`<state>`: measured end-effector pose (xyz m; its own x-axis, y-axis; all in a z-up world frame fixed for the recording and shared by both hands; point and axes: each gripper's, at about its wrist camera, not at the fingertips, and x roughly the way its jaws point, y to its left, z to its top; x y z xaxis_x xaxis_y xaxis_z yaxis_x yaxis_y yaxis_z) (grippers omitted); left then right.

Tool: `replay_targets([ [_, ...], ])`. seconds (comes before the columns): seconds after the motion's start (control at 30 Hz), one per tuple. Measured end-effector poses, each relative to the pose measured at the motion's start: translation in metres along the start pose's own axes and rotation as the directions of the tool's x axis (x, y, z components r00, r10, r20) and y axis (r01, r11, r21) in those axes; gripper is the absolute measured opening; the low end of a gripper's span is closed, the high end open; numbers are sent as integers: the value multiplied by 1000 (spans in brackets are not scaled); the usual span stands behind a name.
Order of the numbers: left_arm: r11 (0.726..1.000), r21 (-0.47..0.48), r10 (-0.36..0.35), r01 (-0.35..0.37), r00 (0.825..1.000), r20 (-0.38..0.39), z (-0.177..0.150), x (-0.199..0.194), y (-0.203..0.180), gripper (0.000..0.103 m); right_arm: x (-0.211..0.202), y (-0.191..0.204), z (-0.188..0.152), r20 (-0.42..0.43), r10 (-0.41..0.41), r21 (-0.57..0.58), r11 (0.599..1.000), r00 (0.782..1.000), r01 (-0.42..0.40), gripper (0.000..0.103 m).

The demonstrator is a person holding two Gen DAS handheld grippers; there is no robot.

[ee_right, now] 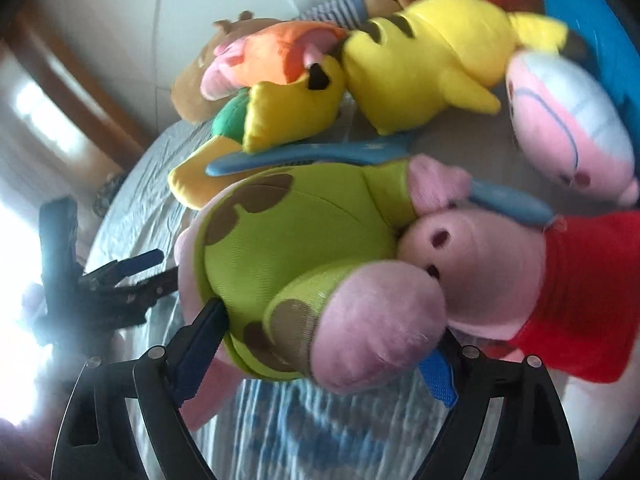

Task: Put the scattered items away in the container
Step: 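Close the left tool on the starfish's pink arm while the right tool grips its green shirt, then lift the pink starfish plush off the bed with both tools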

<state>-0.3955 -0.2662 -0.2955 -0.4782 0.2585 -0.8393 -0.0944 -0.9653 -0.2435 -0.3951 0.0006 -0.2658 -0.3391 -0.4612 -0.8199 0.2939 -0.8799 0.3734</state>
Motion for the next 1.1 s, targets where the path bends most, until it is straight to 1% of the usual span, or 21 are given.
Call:
replay_targets([
  [0.1,996,77,-48,47,999,15,3,3,1,102,2,-8,1,-1,12,24,1000,1000,-12,87],
  [0.2,993,-1,-118,118,993,-2,5,19,12,103,6,-5,4,-4,17,14,1000,1000,-17,87],
  [0.27,983,-65,-170,169,985,-12,5,31,21,103,8,-3,6,-4,24,14,1000,1000,-24,88],
  [0.3,980,-79,-185,184,983,-6,4,33,22,103,11,-5,7,-2,33,23,999,999,-33,89],
  [0.33,976,-89,-198,197,980,1,4,35,22,99,13,-7,7,-3,37,35,999,999,-37,94],
  [0.37,976,-84,-203,203,979,11,3,32,20,96,16,-10,7,-3,51,48,998,999,-51,94],
  [0.4,975,-78,-207,208,978,21,2,29,18,89,17,-10,7,2,62,50,997,998,-62,94],
  [0.43,976,-73,-204,206,979,31,1,26,16,81,17,-9,8,8,74,52,996,997,-74,94],
  [0.47,978,-65,-194,196,980,40,1,22,13,77,18,-9,8,13,85,54,995,996,-85,93],
  [0.5,984,-48,-170,173,984,55,0,16,8,70,18,-8,8,18,96,55,994,995,-97,89],
  [0.53,987,-36,-154,156,986,64,0,13,3,66,13,-1,8,35,86,29,996,996,-87,85],
  [0.57,990,-27,-138,140,988,71,-1,8,0,64,8,5,8,55,70,9,997,996,-71,81],
  [0.6,992,-17,-126,127,989,75,-2,3,-5,62,3,9,7,70,56,0,998,996,-56,80],
  [0.63,993,-6,-121,122,989,80,-2,-2,-9,62,-3,12,6,84,41,-5,999,996,-41,79],
  [0.7,994,18,-106,105,989,101,-6,-19,-17,62,-16,16,2,106,36,-17,999,994,-35,77],
  [0.77,995,33,-102,98,988,116,-11,-38,-23,62,-26,18,-4,111,45,-26,999,993,-42,76],
  [0.83,995,46,-98,93,987,125,-21,-61,-22,61,-40,23,-16,110,64,-36,998,992,-61,76],
  [0.97,994,90,-78,66,988,133,-44,-94,-39,62,-61,34,-44,107,90,-50,995,990,-85,75],
  [1.03,994,95,-70,59,990,125,-55,-102,-43,62,-68,39,-59,102,96,-56,994,990,-90,75],
  [1.1,995,83,-65,57,993,101,-67,-101,-43,62,-67,38,-72,91,92,-44,995,992,-88,74],
])
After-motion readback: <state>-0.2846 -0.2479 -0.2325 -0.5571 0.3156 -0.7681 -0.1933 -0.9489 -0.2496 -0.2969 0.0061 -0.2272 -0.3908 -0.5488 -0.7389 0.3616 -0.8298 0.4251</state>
